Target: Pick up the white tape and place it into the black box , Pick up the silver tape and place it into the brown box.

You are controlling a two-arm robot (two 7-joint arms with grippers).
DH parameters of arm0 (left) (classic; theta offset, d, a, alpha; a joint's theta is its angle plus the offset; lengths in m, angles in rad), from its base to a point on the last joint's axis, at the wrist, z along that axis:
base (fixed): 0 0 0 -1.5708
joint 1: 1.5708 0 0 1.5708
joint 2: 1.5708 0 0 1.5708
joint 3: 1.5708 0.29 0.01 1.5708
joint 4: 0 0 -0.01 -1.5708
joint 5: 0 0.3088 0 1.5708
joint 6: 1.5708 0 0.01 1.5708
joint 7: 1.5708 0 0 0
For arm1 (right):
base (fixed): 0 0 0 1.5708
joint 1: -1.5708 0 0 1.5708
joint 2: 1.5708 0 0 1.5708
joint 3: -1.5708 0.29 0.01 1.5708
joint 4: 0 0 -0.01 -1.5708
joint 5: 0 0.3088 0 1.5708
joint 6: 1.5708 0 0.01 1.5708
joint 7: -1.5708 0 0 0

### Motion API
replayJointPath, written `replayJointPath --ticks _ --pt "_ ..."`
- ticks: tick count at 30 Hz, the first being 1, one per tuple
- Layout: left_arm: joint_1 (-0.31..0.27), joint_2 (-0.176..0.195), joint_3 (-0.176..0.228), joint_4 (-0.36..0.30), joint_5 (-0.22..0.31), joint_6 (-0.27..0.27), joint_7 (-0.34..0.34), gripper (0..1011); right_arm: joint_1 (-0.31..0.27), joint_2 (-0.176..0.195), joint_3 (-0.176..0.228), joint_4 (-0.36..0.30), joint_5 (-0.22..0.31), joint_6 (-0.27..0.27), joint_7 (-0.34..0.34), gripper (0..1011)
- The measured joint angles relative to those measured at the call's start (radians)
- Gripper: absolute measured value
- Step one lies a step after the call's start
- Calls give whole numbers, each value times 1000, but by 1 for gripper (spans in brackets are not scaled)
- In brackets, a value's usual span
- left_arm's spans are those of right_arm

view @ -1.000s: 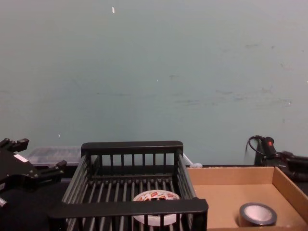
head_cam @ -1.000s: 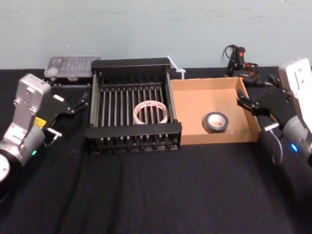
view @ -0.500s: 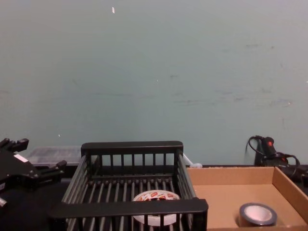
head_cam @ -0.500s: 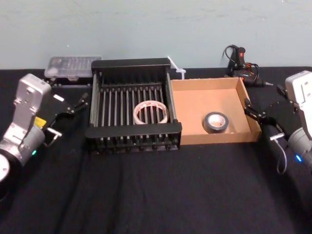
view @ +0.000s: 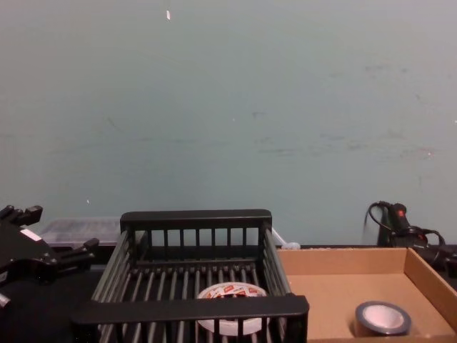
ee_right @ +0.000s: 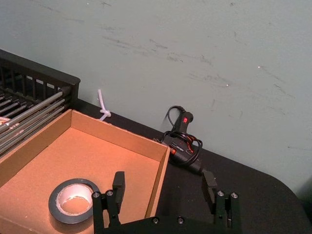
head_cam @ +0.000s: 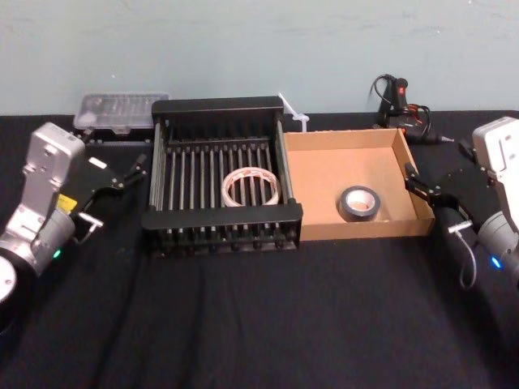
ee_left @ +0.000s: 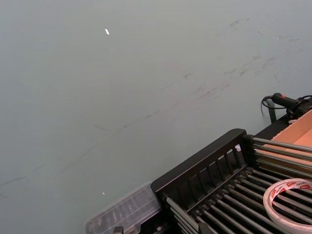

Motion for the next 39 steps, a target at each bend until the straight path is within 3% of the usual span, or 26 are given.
replayJointPath --ticks 39 --pt "0 0 0 0 0 0 0 1001 2 1 -2 0 0 0 0 1002"
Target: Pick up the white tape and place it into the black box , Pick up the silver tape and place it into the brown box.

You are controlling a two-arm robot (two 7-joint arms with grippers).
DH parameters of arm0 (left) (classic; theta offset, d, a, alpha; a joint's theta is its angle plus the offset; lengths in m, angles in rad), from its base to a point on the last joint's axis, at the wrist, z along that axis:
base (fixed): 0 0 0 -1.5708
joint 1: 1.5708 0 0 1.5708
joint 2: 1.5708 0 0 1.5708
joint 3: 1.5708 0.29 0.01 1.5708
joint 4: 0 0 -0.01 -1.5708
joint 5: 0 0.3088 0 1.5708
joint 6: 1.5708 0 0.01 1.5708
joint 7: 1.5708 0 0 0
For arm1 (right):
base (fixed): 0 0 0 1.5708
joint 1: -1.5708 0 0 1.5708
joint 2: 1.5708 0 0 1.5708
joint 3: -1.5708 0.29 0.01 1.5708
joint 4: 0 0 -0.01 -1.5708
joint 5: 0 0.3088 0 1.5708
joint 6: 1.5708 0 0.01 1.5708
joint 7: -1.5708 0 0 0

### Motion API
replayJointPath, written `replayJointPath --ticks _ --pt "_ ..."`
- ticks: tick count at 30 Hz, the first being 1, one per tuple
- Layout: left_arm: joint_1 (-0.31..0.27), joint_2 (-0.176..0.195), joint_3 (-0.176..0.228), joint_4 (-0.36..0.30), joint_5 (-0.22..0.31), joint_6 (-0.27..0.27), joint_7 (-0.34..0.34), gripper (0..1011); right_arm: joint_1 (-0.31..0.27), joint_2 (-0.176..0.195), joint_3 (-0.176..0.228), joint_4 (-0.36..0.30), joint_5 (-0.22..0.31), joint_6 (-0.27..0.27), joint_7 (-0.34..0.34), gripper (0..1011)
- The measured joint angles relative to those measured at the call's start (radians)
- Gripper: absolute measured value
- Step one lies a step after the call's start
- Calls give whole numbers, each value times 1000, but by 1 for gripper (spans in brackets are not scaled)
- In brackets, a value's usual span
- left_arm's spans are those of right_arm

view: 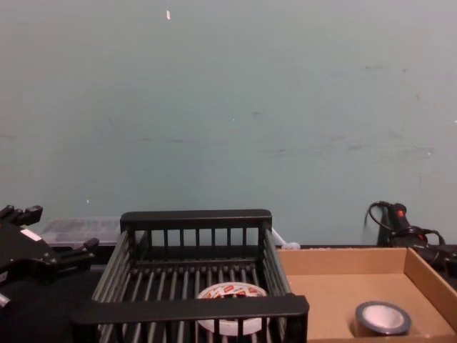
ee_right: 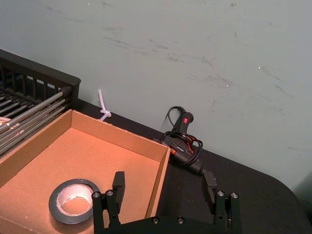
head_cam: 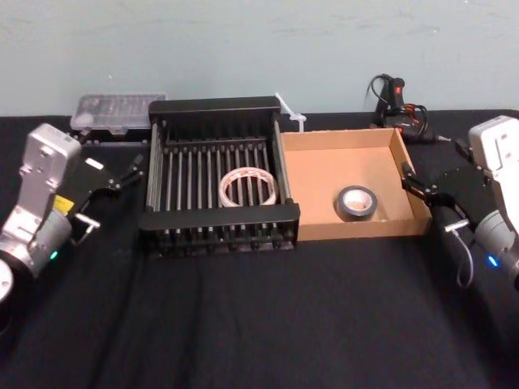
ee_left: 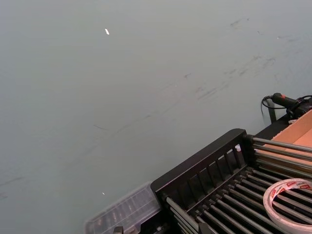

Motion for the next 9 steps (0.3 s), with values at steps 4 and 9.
replayJointPath --ticks 4,9 --pt "0 0 0 0 0 0 0 1001 0 0 0 0 0 0 0 1002" --pt "0 0 0 0 0 0 0 1001 0 0 0 0 0 0 0 1002"
